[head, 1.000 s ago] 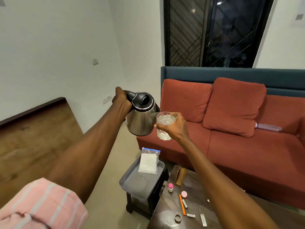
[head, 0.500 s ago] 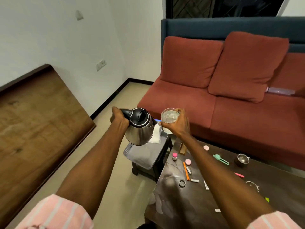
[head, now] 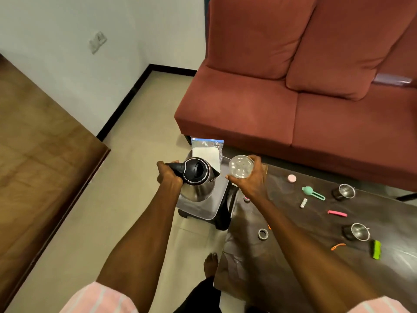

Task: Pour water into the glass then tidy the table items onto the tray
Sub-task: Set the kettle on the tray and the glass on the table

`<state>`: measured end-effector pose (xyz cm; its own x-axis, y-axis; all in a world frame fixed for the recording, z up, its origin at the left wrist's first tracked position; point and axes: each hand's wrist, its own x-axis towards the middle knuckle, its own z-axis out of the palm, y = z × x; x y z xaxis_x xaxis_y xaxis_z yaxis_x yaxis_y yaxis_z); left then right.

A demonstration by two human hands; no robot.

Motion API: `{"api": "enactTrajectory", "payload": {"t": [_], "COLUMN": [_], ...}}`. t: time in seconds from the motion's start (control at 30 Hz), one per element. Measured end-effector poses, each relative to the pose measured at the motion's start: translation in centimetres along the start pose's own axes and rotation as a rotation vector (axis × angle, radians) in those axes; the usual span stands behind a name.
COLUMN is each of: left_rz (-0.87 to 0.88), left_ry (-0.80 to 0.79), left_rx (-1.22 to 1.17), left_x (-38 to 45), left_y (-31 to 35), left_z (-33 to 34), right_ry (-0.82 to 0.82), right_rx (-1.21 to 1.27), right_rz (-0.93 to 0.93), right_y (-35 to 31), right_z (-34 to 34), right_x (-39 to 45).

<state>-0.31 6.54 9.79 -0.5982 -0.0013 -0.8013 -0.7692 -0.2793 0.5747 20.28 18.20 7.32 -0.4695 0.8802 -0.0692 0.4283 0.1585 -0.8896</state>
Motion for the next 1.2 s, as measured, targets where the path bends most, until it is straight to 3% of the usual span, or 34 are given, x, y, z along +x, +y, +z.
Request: {"api": "enactTrajectory", "payload": {"t": [0.47,0.8,1.2], "left_rz": [-0.054,-0.115,-0.247], "left_ry": [0.016,-0.011,-0.074], "left_rx": [0.136,0.237,0.156], "left_x": [11.5,14.8,16.0], "left_y": [-2.6,-3.9,-3.7], "left_z": [0.8,-0.4,-0.5], "right_ry": [0.025,0.047,0.056], "right_rx": [-0.036,-0.045,-0.049], "right_rz": [0.104,0.147,0.167], "right_y": [4.6,4.9,5.3], "right_z": [4.8,5.9,5.3], "right_x": [-1.7,-2.2,-3.3]}}
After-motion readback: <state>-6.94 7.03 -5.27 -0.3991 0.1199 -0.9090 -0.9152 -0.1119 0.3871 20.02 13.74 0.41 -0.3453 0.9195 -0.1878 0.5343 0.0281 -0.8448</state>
